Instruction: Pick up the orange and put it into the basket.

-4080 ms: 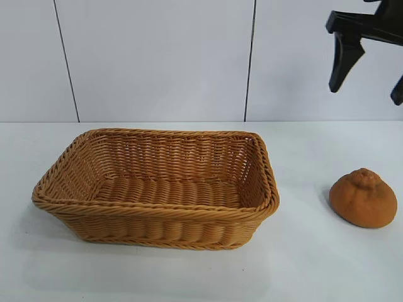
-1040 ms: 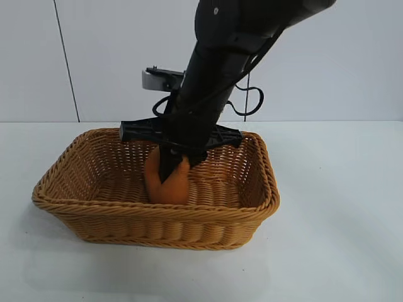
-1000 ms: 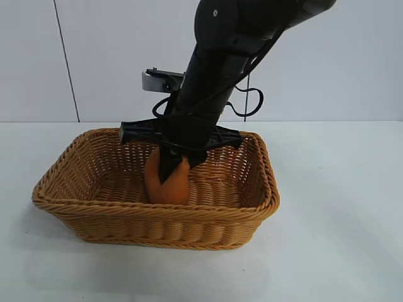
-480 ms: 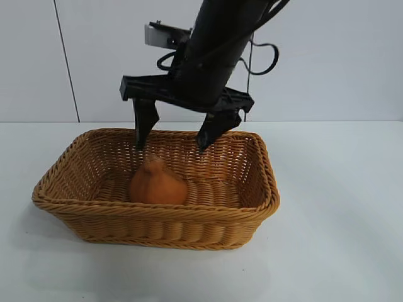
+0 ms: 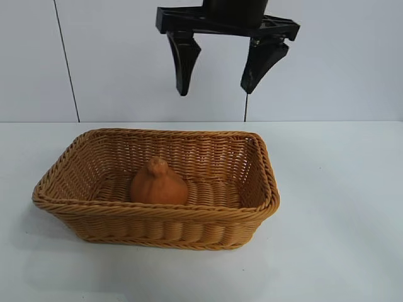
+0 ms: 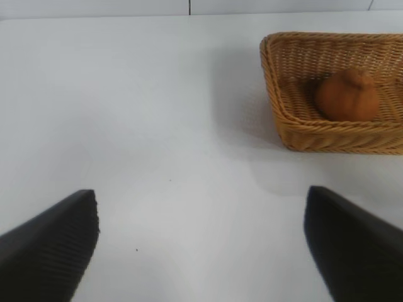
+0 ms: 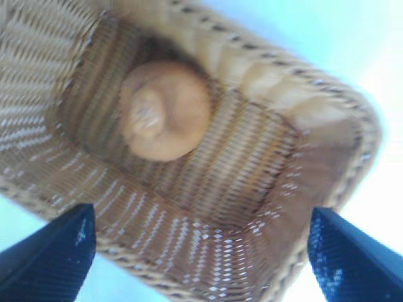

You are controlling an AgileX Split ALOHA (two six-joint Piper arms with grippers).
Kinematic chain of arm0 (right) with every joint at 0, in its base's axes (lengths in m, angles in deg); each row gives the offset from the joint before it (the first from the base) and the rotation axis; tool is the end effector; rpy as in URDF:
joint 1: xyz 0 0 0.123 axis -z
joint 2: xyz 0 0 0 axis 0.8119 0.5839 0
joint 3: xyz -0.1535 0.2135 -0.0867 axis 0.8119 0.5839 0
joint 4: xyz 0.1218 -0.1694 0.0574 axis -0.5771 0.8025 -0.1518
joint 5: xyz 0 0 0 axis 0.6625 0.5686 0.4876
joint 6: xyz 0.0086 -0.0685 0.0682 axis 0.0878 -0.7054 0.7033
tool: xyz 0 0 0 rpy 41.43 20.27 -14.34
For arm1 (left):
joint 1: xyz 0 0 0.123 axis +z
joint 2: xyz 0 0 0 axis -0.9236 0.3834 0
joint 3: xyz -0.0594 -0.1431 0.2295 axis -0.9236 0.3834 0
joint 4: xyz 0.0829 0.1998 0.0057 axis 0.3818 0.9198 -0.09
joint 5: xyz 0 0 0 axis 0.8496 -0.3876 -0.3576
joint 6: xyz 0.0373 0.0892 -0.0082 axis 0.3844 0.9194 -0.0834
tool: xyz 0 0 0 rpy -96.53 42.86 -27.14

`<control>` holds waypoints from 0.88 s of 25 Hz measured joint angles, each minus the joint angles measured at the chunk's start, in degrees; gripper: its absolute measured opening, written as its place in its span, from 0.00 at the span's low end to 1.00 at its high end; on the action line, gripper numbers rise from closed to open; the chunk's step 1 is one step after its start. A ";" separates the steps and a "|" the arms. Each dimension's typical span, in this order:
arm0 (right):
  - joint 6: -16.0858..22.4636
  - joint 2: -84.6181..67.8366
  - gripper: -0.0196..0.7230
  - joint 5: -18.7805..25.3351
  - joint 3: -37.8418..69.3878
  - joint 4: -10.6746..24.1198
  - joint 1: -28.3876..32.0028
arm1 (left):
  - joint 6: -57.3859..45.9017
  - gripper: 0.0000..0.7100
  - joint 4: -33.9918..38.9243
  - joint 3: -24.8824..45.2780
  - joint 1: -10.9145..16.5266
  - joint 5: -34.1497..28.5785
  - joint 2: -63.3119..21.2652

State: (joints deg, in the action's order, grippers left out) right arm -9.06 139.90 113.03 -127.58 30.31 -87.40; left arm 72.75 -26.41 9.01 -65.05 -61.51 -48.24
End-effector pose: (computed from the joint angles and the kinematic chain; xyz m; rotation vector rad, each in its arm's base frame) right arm 0.3270 0.2120 0.2774 -0.6136 2.7893 0.1345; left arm -0.0239 -0.0090 0.2576 0.0470 2.0387 -0.0337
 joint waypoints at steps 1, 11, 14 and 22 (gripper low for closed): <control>0.06 0.05 0.88 0.00 0.00 0.46 1.24 | 0.00 0.89 0.00 0.00 0.00 0.00 0.00; -1.67 0.05 0.88 0.12 0.00 4.84 21.65 | 0.00 0.89 0.00 0.00 0.00 0.00 0.00; -2.19 0.05 0.88 0.13 0.00 4.91 27.01 | 0.00 0.89 0.00 0.00 0.00 0.00 0.00; -5.16 -0.98 0.88 0.28 4.00 2.10 30.52 | 0.00 0.89 0.00 0.00 0.00 0.00 0.00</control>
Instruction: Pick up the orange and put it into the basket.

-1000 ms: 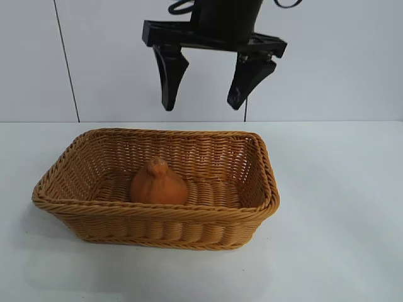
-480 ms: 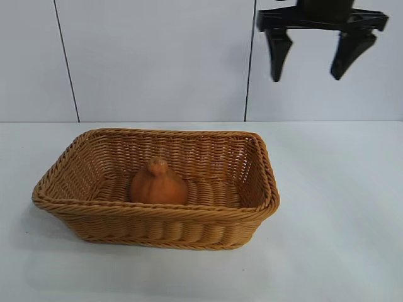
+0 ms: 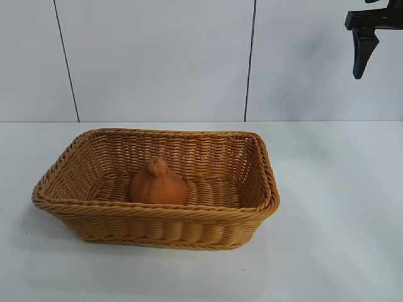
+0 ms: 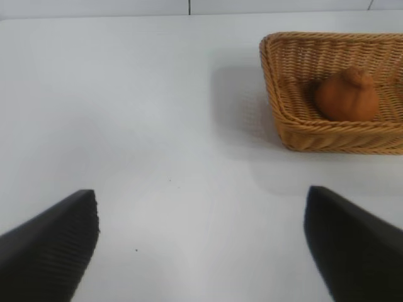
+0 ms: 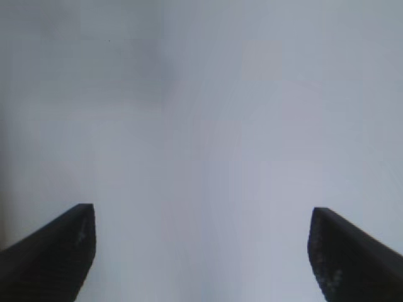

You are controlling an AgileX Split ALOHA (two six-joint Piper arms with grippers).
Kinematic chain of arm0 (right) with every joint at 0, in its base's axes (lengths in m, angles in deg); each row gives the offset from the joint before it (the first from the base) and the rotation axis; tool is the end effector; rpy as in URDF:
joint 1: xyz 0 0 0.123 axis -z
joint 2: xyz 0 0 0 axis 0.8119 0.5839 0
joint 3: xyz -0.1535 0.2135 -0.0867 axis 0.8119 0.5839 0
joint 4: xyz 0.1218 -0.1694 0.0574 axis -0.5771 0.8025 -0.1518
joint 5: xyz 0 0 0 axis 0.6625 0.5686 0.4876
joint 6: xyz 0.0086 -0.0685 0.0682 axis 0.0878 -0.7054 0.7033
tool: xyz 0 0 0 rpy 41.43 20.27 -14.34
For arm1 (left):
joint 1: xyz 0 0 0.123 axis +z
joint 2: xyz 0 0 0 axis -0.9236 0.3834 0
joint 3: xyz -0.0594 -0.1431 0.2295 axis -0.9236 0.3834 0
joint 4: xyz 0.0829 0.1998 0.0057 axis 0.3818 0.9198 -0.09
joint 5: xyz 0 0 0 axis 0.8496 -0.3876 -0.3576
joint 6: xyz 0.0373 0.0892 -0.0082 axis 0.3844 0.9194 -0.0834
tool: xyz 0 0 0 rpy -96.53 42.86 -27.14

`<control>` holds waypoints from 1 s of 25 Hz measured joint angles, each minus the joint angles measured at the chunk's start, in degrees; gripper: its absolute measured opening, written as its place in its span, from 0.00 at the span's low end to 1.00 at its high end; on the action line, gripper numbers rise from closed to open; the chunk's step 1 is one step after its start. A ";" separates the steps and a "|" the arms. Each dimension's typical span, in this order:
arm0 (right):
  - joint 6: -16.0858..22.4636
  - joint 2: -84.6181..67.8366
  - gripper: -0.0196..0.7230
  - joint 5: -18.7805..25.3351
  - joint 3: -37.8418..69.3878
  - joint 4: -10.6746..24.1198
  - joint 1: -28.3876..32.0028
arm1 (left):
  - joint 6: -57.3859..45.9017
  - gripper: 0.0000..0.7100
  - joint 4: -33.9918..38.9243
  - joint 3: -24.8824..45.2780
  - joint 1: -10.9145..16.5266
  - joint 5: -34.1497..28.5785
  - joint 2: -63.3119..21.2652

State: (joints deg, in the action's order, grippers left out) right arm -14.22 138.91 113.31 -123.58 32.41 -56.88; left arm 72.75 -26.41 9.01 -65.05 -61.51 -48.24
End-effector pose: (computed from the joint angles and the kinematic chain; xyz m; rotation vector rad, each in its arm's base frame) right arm 0.3804 0.0128 0.2672 0.0009 2.8990 -0.0526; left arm -0.0239 -0.0090 0.2576 0.0470 2.0387 -0.0337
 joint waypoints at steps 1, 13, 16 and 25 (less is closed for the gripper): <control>0.02 -0.67 0.88 0.00 1.92 -0.20 -0.14 | 0.00 0.89 0.00 0.00 0.00 0.00 0.00; -2.50 -27.71 0.88 0.19 43.42 -1.28 -0.14 | 0.00 0.89 0.00 0.00 0.00 0.00 0.00; -2.63 -37.26 0.88 0.10 53.91 -1.47 -0.14 | 0.00 0.89 0.00 0.00 0.00 0.00 0.00; -2.63 -65.35 0.88 -9.22 72.17 -1.74 -0.14 | 0.00 0.89 0.00 0.00 0.00 0.00 0.00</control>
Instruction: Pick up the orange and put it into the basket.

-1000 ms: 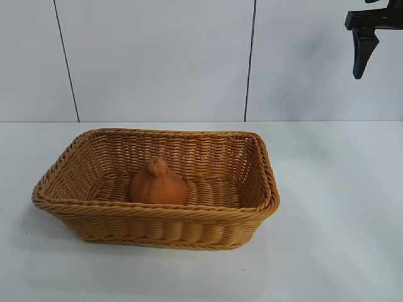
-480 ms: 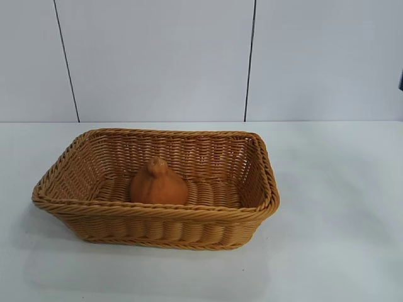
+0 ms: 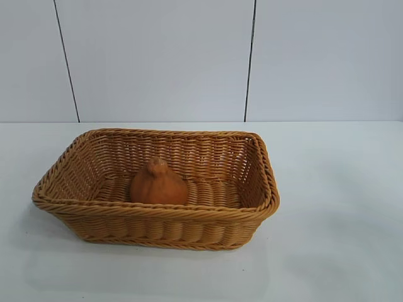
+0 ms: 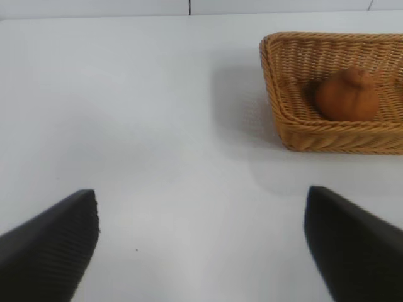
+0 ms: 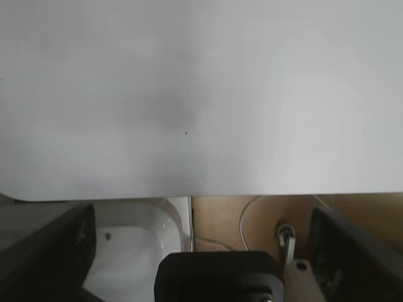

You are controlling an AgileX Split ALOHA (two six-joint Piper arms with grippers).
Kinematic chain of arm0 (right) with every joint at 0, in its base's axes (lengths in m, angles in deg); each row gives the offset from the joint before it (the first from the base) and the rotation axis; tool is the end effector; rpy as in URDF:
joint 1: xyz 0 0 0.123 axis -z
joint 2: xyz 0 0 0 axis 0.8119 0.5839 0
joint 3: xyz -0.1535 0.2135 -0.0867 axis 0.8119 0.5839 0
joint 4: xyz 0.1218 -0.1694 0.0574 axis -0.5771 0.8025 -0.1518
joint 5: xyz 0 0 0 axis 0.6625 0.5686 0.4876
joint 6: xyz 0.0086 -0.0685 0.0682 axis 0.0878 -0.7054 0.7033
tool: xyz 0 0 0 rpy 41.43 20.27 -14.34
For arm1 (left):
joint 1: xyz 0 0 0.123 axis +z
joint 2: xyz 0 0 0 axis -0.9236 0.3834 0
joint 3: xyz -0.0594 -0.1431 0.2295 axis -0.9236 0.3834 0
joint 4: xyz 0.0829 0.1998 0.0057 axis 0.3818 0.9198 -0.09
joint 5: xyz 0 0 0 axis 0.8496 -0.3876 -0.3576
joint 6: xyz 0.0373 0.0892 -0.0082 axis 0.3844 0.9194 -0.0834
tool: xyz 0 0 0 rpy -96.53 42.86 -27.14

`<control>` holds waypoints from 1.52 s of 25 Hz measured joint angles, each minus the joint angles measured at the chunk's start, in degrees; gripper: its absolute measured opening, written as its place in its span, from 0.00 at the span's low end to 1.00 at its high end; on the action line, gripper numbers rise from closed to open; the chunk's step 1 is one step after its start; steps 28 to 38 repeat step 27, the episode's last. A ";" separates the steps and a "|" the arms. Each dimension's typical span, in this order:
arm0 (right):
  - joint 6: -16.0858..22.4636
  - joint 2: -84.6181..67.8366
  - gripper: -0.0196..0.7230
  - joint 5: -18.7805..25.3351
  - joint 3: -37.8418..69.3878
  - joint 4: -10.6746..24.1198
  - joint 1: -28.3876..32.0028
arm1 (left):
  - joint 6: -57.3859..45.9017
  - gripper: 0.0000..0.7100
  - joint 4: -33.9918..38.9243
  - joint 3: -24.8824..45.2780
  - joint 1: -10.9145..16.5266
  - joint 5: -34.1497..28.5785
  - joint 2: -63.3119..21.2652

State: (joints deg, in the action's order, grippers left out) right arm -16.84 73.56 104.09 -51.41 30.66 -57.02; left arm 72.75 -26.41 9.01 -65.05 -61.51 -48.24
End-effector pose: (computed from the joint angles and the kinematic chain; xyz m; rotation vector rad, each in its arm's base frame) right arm 0.0842 0.0024 0.2319 -0.0615 2.8587 -0.0137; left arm -0.0239 -0.0090 0.2576 0.0470 2.0387 -0.0337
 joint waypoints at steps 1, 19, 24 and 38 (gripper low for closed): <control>0.00 -3.37 0.88 -0.72 0.43 -0.01 0.00 | 0.00 0.89 0.00 0.00 0.00 0.00 0.00; 0.06 -47.34 0.88 -1.86 0.77 -0.45 0.00 | 0.00 0.89 -0.06 0.00 0.00 0.00 0.00; 0.06 -47.64 0.88 -1.93 0.77 -0.45 0.00 | 0.00 0.89 -0.06 0.00 0.00 0.07 0.00; 0.06 -47.65 0.88 -1.93 0.77 -0.45 0.00 | 0.00 0.89 -0.06 0.00 0.00 0.07 0.00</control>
